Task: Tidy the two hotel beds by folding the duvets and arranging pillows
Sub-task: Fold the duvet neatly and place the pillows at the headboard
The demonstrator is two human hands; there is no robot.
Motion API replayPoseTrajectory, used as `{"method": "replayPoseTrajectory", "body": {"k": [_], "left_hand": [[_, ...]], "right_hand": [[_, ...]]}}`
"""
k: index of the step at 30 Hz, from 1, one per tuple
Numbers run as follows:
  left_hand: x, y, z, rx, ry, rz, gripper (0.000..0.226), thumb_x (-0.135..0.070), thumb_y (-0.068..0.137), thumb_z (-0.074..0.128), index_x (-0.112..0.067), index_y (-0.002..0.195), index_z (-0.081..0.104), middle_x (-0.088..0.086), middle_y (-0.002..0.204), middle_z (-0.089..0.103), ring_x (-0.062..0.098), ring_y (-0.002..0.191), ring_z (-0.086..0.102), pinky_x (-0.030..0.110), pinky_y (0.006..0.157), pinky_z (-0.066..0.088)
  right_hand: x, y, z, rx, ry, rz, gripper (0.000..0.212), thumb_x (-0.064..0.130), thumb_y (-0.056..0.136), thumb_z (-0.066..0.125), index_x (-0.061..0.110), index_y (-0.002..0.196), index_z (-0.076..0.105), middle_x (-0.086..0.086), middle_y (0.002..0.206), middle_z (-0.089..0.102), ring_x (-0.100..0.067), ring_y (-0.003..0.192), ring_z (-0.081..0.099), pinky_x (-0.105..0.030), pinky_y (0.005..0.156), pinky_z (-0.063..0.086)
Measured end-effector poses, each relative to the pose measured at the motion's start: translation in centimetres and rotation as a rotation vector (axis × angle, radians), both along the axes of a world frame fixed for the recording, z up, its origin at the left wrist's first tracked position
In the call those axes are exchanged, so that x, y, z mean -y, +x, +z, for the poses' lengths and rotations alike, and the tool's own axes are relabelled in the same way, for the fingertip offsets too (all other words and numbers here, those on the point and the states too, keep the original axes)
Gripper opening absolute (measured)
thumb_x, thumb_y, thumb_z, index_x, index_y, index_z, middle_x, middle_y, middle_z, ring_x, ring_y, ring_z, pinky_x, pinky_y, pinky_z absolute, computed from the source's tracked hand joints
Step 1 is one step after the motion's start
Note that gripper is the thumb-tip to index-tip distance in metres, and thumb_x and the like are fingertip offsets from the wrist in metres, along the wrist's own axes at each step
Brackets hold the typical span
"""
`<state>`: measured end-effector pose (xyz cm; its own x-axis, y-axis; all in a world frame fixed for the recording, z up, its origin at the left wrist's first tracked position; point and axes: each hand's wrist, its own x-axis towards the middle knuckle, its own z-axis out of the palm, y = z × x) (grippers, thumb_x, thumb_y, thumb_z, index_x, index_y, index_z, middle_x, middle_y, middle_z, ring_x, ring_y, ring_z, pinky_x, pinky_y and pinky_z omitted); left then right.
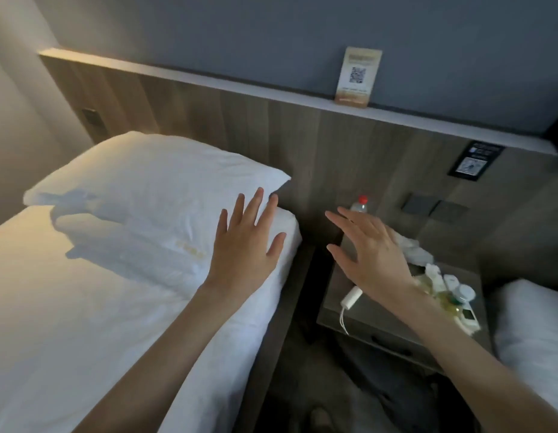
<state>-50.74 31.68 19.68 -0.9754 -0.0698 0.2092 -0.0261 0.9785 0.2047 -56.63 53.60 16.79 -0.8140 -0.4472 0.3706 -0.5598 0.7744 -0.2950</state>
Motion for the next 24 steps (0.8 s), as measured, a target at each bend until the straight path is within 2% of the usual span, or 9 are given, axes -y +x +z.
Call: {"method": "replayPoseTrajectory", "body": {"k": [3, 6, 8, 12, 15, 19, 24], "left_hand": [[-4.6, 0.6, 0.2, -0.06, -0.024, -0.154, 0.062, -0.05, 0.094, 0.04, -0.02, 0.148, 0.037, 0.008, 0.156, 0.029, 0.035, 0.142, 0.029, 0.054, 0.111, 0.027], [-10.0, 1.3, 0.1, -0.077, -0.047, -0.3, 0.061, -0.043, 0.094, 0.054, -0.017, 0.146, 0.039, 0.01, 0.155, 0.033, 0.037, 0.14, 0.033, 0.057, 0.108, 0.033], [-13.8, 1.9, 0.0, -0.093, -0.047, -0.407, 0.059, -0.041, 0.094, 0.052, -0.015, 0.146, 0.039, 0.011, 0.154, 0.034, 0.038, 0.139, 0.034, 0.058, 0.106, 0.036], [-22.5, 3.7, -0.1, -0.09, -0.058, -0.593, 0.061, -0.043, 0.095, 0.045, -0.017, 0.148, 0.034, 0.01, 0.155, 0.032, 0.035, 0.14, 0.032, 0.055, 0.108, 0.034], [-29.4, 6.1, -0.3, -0.094, -0.05, -0.709, 0.061, -0.041, 0.096, 0.048, -0.017, 0.149, 0.032, 0.01, 0.157, 0.028, 0.035, 0.142, 0.028, 0.054, 0.112, 0.03], [-38.5, 10.1, -1.1, -0.059, -0.024, -0.818, 0.06, -0.04, 0.097, 0.048, -0.017, 0.15, 0.033, 0.008, 0.158, 0.026, 0.035, 0.144, 0.025, 0.056, 0.112, 0.029], [-49.6, 15.7, -2.8, 0.014, -0.004, -0.927, 0.062, -0.04, 0.097, 0.048, -0.016, 0.151, 0.031, 0.008, 0.158, 0.023, 0.034, 0.144, 0.022, 0.055, 0.113, 0.027]], "right_hand": [[-4.7, 3.3, 0.7, 0.0, -0.031, -0.122, 0.054, 0.032, 0.086, 0.064, 0.024, 0.138, 0.051, 0.0, 0.139, 0.053, -0.024, 0.126, 0.049, -0.047, 0.1, 0.042], [-9.8, 6.9, 0.7, -0.013, -0.051, -0.273, 0.055, 0.028, 0.085, 0.069, 0.025, 0.137, 0.052, 0.002, 0.139, 0.053, -0.022, 0.126, 0.048, -0.045, 0.099, 0.042], [-13.6, 9.5, 0.6, -0.028, -0.06, -0.366, 0.054, 0.027, 0.084, 0.071, 0.025, 0.135, 0.053, 0.003, 0.137, 0.054, -0.022, 0.123, 0.049, -0.045, 0.097, 0.044], [-21.8, 15.4, 0.2, -0.031, -0.035, -0.555, 0.053, 0.028, 0.087, 0.066, 0.027, 0.137, 0.051, 0.005, 0.139, 0.052, -0.019, 0.123, 0.047, -0.039, 0.098, 0.04], [-28.1, 20.3, -0.3, -0.007, -0.042, -0.675, 0.053, 0.03, 0.088, 0.063, 0.028, 0.139, 0.048, 0.004, 0.142, 0.05, -0.02, 0.125, 0.045, -0.041, 0.1, 0.04], [-35.8, 27.4, -0.8, 0.025, -0.043, -0.813, 0.054, 0.032, 0.089, 0.063, 0.028, 0.141, 0.046, 0.003, 0.144, 0.048, -0.021, 0.128, 0.045, -0.044, 0.101, 0.041], [-44.8, 36.1, -1.9, 0.12, -0.076, -0.977, 0.055, 0.033, 0.092, 0.06, 0.03, 0.144, 0.042, 0.005, 0.148, 0.042, -0.02, 0.133, 0.039, -0.039, 0.105, 0.034]]}}
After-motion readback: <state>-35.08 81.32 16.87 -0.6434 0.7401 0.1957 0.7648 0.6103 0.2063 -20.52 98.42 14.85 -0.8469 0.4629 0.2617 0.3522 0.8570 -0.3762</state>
